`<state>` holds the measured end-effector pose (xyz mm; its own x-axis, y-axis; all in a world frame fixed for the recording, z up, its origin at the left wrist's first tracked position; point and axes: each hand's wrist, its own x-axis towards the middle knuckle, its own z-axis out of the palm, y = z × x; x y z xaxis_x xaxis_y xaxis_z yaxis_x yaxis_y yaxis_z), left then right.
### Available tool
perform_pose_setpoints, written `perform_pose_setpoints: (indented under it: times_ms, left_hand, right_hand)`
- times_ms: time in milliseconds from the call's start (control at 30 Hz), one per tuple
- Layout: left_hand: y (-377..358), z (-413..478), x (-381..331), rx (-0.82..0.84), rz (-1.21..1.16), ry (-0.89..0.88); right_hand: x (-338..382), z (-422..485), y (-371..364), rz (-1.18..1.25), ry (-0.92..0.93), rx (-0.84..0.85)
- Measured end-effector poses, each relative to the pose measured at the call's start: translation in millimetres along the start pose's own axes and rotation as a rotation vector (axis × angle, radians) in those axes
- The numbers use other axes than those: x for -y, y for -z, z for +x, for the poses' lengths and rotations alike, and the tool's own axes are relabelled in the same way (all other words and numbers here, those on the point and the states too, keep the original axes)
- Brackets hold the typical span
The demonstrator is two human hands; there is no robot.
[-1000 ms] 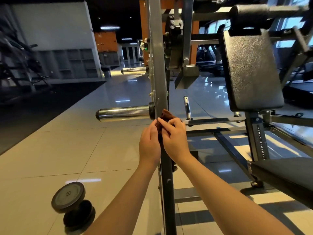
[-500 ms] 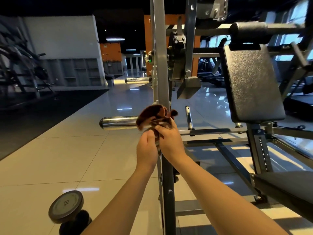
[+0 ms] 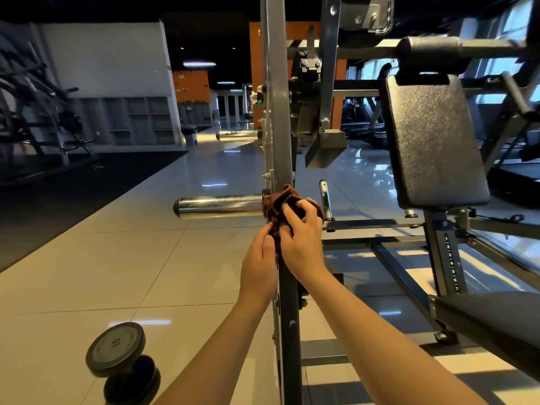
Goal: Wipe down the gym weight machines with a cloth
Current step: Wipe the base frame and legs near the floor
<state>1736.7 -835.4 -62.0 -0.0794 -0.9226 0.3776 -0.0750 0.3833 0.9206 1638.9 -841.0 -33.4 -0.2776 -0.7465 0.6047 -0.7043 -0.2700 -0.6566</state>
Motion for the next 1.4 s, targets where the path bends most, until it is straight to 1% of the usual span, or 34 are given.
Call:
perform_pose_setpoints:
  times_ms: [67,167,233,300,400,567,700,800,867,967,1067,1133,1267,1333,1400]
  left_hand:
    - [2.2,-0.1,-1.0,-0.006,0.009,-0.016]
    - [5.7,13.5,-8.6,-0.011,0.025,-0.043]
    - [5.5,26.9,-15.9,-0.013,0.037,-0.069]
    - [3.2,36.5,-22.3,-0.019,0.056,-0.098]
    - [0.4,39.0,-19.4,-0.036,0.045,-0.124]
    - [2.2,24.9,-5.9,-0.066,0.03,-0.112]
    - [5.6,30.7,-10.4,-0.051,-0.017,-0.066]
    - [7.0,31.3,-13.2,-0.072,-0.07,-0.009]
    - [7.4,26.6,-12.0,-0.091,-0.11,0.02]
    - [5.2,15.1,-5.5,-0.101,-0.128,0.043]
    - [0.8,1.5,0.5,-0.098,-0.098,0.069]
    - [1.6,-1.4,0.1,-0.075,-0.082,0.063]
    - [5.3,15.7,-15.7,-0.013,-0.04,0.022]
    - [5.0,28.1,-26.1,-0.009,-0.006,-0.006]
    - [4.2,37.5,-31.6,-0.014,0.011,-0.032]
  right_hand:
    - [-6.3,-7.8,-0.8,-0.018,0.012,0.019]
    - [-0.6,16.3,-2.4,-0.131,0.105,0.065]
    - [10.0,39.2,-3.4,-0.136,0.112,0.07]
    - [14.5,49.2,-4.1,-0.132,0.112,0.042]
    - [6.8,35.5,-3.0,-0.103,0.152,0.033]
    - [-9.8,6.9,2.5,-0.214,0.187,0.098]
    - [15.1,37.5,13.5,-0.303,0.209,0.159]
    - [24.1,48.3,8.6,-0.311,0.195,0.155]
    - [16.6,37.7,5.4,-0.314,0.209,0.159]
    - [0.2,5.0,2.5,-0.341,0.209,0.224]
    - [-8.3,-20.5,2.5,-0.328,0.154,0.284]
    - [-6.6,-17.4,5.3,-0.289,0.127,0.291]
    - [13.6,26.9,9.2,-0.153,0.121,0.209]
    - [21.3,46.5,6.5,-0.079,0.096,0.163]
    - [19.3,47.6,0.9,0.006,0.063,0.118]
